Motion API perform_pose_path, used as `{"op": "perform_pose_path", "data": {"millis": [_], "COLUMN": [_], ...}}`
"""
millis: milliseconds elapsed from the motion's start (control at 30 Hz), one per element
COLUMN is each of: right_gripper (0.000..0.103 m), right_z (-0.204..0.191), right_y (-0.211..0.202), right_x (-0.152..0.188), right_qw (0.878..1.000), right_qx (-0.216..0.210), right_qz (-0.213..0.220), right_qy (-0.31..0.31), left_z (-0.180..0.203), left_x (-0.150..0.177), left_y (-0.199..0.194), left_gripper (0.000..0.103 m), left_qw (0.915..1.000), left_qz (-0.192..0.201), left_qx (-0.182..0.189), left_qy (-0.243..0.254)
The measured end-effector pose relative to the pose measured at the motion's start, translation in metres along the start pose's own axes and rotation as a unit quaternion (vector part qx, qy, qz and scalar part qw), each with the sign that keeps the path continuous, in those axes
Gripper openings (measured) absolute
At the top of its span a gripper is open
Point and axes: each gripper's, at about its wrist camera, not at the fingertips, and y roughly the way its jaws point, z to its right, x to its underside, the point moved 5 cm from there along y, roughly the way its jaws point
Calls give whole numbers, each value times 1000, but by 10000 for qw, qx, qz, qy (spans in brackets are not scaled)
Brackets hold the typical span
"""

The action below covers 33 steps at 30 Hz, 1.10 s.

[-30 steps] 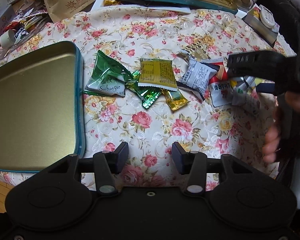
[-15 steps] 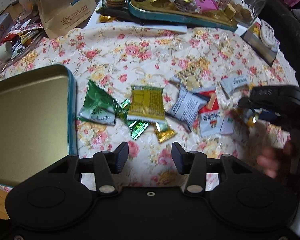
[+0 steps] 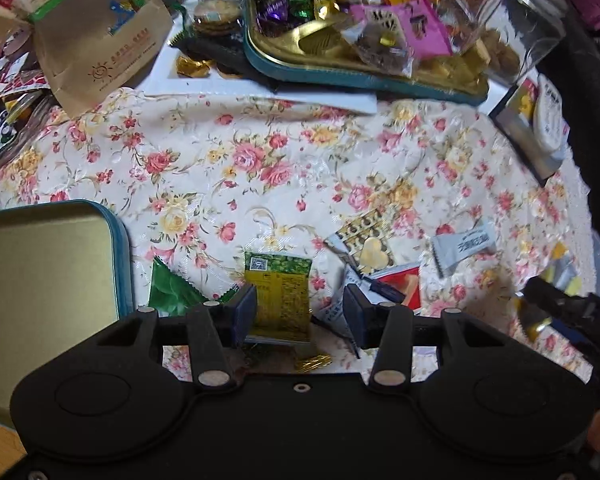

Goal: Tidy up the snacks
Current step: 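Grasp the yellow-green snack packet with the left tool while the right tool holds the candy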

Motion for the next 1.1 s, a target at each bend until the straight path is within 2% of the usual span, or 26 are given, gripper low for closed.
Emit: {"op": "perform_pose_path", "data": {"millis": [100, 367, 567, 900, 1000, 1100], "right_gripper": [41, 41, 41, 41, 41, 41], "right_z": [-6, -13, -15, -15, -15, -15], "right_y": [-10, -23, -22, -24, -24, -25], "right_x": [1, 5, 9, 8, 8, 9], "right_qw": [9998, 9987, 9984, 9979, 9979, 9979], "right_qx": [-112, -149, -138, -131, -129, -119], "right_qz": [73, 250, 198, 248, 252, 246], "right_qy": [-141, -424, -504, -578, -575, -588], "left_z": [0, 6, 5, 10, 8, 2], "left_x": [1, 3, -1, 2, 1, -3], "left_y": [10, 29, 40, 61, 63, 63], "left_gripper": [53, 53, 53, 56, 57, 50], "left_qw": [9997, 9978, 9978, 9954, 9958, 9976], "left_qz": [-156, -91, -145, -317, -336, -321], "left_qx": [-106, -495, -580, -853, -832, -597], "left_qy": [134, 425, 275, 295, 203, -144]}}
